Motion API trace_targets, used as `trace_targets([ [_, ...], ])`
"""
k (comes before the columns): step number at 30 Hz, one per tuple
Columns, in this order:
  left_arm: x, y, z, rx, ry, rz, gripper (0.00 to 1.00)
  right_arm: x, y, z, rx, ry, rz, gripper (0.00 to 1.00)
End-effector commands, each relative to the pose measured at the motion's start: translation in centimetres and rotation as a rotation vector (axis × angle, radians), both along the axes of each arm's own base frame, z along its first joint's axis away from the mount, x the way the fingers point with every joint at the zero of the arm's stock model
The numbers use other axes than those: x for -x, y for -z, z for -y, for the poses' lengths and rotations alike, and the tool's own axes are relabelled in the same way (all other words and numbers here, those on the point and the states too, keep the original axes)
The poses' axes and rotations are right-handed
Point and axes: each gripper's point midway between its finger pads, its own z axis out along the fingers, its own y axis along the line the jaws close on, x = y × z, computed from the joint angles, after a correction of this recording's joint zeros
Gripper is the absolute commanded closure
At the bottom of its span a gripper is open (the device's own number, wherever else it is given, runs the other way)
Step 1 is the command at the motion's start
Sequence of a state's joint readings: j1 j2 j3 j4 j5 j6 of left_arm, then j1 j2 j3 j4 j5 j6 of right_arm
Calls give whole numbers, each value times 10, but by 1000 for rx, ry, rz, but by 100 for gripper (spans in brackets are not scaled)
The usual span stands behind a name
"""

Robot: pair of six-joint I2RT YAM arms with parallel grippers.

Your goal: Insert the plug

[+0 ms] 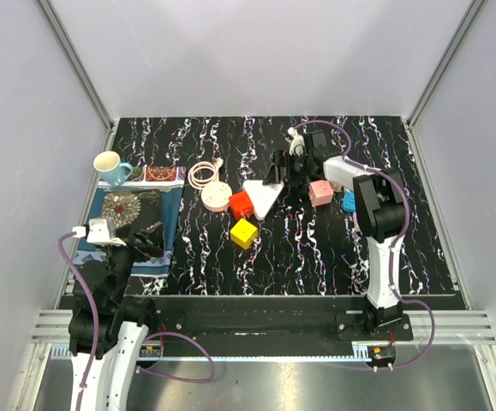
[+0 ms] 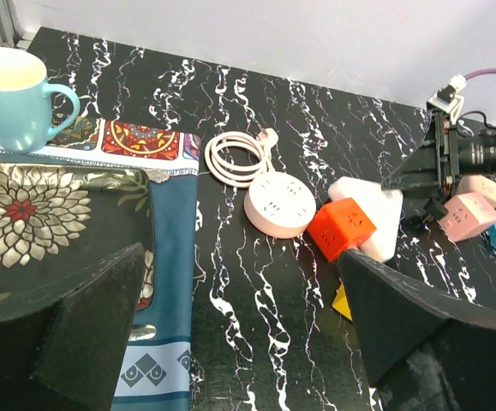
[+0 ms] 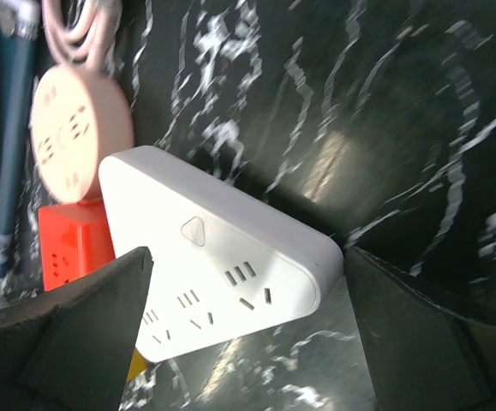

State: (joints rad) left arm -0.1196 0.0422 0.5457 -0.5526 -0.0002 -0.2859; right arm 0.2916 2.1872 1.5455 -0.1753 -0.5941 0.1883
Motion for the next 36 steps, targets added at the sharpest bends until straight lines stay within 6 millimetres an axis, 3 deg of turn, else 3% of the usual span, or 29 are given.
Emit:
trace_targets([
  [1, 4, -18, -1, 11, -3, 62, 1, 18, -43, -13, -73, 0, 46, 0],
  [7, 3, -17, -1, 13, -4, 59, 1, 3, -38, -13, -22, -24, 85, 0],
  [16, -2, -11, -1, 7, -11, 16, 1, 0, -34, -44, 102, -123, 176, 0],
  [24, -3, -10, 0, 9, -3, 5, 1, 27, -7, -61, 227, -232, 164, 1],
  [29, -1, -12, 0, 11, -3, 20, 1, 48, 0, -49, 250, -218, 115, 3],
  [30, 0, -13, 4, 12, 20, 26, 1, 50, -7, -45, 256, -206, 124, 4],
  [31, 1, -13, 4, 13, 23, 32, 1, 62, 1, -38, 269, -201, 94, 4],
  [32, 1, -14, 5, 14, 26, 37, 1, 65, -9, -35, 269, -189, 106, 5],
  [34, 3, -16, 6, 15, 34, 49, 1, 86, 1, -23, 292, -181, 63, 5],
  [36, 5, -18, 7, 18, 41, 58, 1, 98, -4, -16, 301, -153, 55, 6],
])
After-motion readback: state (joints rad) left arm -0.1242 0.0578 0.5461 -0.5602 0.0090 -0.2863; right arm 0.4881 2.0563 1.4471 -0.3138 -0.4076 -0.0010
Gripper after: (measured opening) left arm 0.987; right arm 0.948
